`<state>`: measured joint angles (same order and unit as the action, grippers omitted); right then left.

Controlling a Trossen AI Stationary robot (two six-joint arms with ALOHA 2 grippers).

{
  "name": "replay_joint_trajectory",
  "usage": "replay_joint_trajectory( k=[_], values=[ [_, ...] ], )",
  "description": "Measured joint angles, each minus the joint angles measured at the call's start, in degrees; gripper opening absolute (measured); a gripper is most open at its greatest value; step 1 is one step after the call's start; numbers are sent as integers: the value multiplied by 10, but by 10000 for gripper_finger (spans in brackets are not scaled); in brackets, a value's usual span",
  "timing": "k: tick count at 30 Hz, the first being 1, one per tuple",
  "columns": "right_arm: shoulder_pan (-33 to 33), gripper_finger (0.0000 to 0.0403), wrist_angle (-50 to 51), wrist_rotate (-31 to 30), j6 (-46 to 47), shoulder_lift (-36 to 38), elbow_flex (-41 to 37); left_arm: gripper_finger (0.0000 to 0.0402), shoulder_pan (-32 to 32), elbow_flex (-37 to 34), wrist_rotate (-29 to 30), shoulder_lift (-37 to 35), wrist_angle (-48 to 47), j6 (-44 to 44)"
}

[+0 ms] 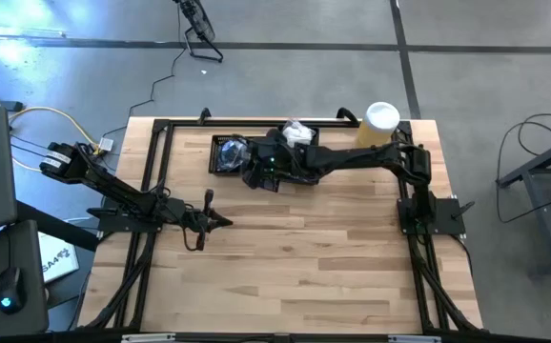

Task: Pick & Place Travel size toiletries
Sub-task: Move the blue shave cream to the center of the table

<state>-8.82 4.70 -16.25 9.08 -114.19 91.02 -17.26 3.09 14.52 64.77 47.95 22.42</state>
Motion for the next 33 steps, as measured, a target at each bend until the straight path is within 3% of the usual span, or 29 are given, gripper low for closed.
replay_joint_trajectory(
  k=[10, 24, 33],
  values=[
    [82, 65, 32, -1, 15, 31, 0, 0, 0, 0, 0, 0, -1, 0],
    [176, 16, 183, -22, 124, 31, 0, 0, 0, 0, 2, 0, -1, -2],
    [194, 8, 196, -18, 165, 31, 0, 0, 0, 0, 2, 0, -1, -2]
  ],
)
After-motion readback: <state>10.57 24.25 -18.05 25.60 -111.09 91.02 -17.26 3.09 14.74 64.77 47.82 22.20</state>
